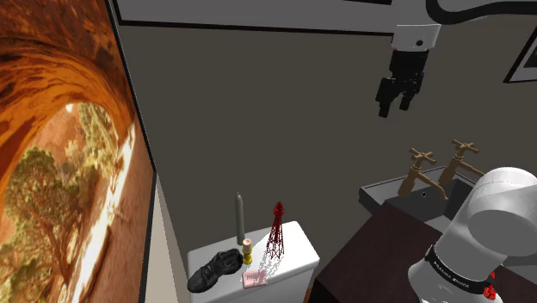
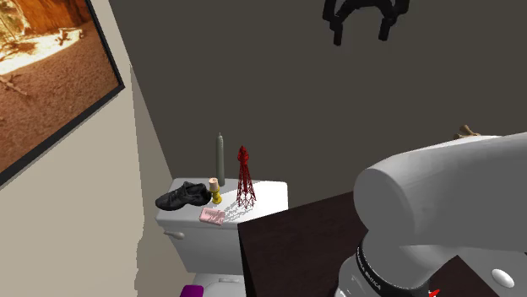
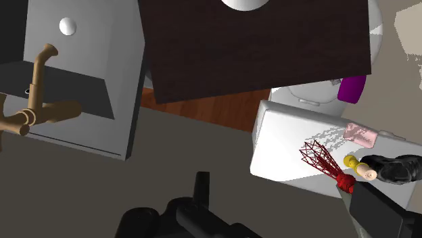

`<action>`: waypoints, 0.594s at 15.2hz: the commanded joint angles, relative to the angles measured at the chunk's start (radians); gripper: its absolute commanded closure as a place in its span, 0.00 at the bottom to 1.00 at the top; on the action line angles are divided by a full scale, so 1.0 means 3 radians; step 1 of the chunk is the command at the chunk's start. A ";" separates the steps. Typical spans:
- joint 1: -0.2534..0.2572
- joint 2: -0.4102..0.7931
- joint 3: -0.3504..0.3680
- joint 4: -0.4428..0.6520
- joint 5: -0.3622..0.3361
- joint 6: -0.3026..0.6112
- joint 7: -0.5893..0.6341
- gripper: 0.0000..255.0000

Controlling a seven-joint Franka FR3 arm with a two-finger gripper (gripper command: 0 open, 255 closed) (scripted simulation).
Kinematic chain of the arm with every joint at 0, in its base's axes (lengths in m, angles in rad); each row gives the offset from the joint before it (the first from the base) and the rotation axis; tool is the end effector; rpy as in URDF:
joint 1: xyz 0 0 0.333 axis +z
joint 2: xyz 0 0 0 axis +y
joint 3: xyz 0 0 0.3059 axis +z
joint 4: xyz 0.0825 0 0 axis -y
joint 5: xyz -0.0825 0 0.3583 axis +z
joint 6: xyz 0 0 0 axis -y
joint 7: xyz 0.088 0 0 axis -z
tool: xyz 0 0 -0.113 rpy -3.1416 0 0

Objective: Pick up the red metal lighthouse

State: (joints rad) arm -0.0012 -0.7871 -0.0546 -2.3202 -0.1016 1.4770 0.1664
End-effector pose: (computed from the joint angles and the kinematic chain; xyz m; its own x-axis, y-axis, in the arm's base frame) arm 0.2771 -0.0331 0.5853 0.9763 -0.2115 -0.0455 -0.2080 -0.9755 0.0713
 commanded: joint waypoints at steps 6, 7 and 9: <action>-0.0047 -0.0179 0.0320 -0.0575 0.0233 0.0527 0.0682 0.00; -0.0053 -0.0192 0.0390 -0.0674 0.0282 0.0640 0.0818 0.00; -0.0062 -0.0194 0.0537 -0.0854 0.0380 0.0875 0.1090 0.00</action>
State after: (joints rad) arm -0.0184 -0.8450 0.0833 -2.5520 -0.0040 1.7044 0.4474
